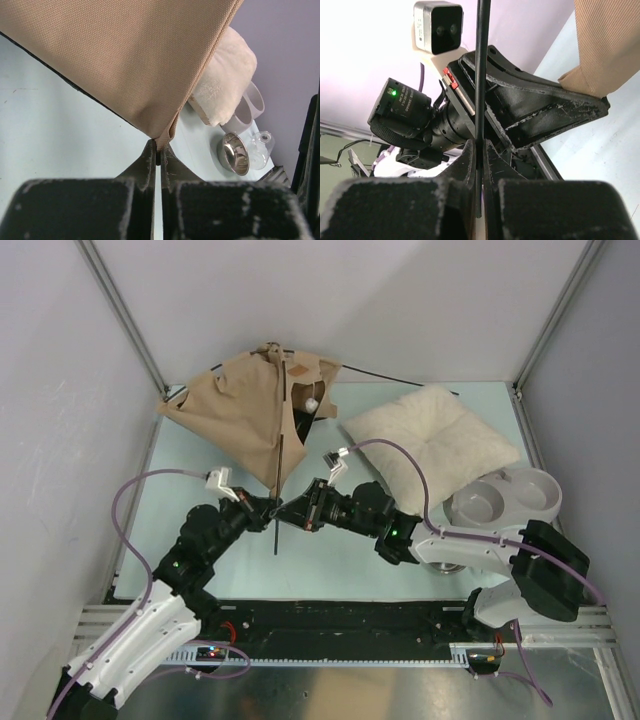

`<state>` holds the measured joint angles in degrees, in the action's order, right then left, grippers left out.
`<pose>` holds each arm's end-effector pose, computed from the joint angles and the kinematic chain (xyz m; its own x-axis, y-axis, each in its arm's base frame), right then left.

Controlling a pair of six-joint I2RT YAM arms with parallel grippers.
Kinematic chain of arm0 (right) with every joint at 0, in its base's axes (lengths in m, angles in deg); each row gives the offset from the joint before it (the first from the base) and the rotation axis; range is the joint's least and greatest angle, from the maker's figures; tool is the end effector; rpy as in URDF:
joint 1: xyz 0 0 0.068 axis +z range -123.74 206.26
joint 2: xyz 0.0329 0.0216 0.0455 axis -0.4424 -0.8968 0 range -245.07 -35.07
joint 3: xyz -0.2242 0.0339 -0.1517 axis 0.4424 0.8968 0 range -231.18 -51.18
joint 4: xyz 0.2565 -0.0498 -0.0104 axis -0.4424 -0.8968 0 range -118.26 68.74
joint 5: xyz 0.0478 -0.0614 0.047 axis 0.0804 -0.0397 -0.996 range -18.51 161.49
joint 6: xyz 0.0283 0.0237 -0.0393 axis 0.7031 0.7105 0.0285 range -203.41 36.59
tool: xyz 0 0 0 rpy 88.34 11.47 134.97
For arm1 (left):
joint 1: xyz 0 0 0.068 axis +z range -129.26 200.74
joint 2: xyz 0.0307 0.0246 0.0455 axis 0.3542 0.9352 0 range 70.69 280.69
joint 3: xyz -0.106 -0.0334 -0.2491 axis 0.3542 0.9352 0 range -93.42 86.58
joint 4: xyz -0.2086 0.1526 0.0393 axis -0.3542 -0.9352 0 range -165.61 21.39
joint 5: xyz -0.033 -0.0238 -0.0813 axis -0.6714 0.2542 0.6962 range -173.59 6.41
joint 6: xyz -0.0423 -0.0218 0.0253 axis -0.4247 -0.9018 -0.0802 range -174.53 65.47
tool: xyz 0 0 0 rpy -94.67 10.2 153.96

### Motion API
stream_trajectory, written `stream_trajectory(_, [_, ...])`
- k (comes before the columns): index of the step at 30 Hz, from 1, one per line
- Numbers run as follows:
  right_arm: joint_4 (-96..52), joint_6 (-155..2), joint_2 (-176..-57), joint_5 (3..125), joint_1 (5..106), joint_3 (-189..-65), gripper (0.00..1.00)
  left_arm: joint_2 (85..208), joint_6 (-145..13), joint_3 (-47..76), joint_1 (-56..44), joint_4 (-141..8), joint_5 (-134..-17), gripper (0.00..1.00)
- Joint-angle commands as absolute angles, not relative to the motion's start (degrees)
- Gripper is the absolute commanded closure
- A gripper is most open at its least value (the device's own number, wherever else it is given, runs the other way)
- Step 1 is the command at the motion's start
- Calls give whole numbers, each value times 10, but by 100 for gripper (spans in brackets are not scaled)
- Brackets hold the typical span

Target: Set up the pet tent

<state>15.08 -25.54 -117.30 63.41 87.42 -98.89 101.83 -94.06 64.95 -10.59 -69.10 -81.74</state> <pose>0.1544 0.2909 0.2891 -0.7837 0.3150 -0.5354 -0.5103 0.1651 0.8440 0.1305 -0.0808 0.2497 -0.4624 -0.4633 -0.7560 0.3274 0.7032 -0.6311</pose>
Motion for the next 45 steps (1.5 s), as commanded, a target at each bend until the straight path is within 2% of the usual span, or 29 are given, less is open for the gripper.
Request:
stream_trajectory(1, [238, -269, -1181, 725, 827, -1030, 100, 995, -975, 680, -118, -781, -696, 100])
stream_trajectory(26, [249, -240, -1243, 699, 793, -1095, 100, 915, -972, 676, -118, -868, -635, 100])
stream_trajectory(45, [246, -250, -1307, 705, 778, -1121, 100, 907, -1007, 654, -117, -879, -633, 100])
